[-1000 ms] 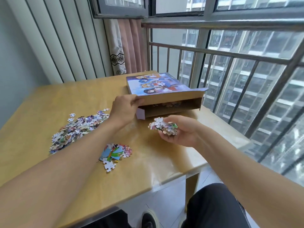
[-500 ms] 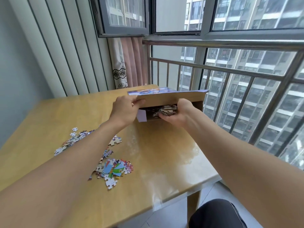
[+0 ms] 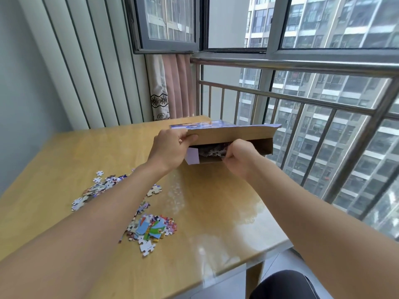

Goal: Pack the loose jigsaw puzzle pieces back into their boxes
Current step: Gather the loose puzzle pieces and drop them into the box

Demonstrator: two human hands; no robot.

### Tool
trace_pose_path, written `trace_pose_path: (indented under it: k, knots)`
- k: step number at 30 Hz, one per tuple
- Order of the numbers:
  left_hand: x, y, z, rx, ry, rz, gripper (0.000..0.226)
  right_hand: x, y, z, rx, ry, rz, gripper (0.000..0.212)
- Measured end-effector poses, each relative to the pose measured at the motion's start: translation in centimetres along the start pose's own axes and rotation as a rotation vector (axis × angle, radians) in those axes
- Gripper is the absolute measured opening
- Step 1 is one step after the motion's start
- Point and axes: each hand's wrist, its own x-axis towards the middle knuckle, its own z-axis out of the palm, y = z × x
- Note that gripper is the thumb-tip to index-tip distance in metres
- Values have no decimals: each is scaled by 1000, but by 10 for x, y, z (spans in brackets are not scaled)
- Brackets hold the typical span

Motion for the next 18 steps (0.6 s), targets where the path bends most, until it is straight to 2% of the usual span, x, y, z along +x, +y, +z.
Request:
trace_pose_path:
  k: [4,6,9,13,18]
  knots:
    - [0,6,1,-65,41,-58,34,5,15,-1,-479,136,-173,34]
    - [2,11,1,-82,64,-86,29,5,17,-6,-804,146,-300,34]
    - [4,13,2,-117,68,-91,24,7,18,-12,-1088,118,-481,35]
    - [6,9,4,-99,72,-74,33,19,30,-20,-1289,83,-682,36]
    - [6,6,3,-107,70,-53,34,15,26,-29,-1312,104,-795,14]
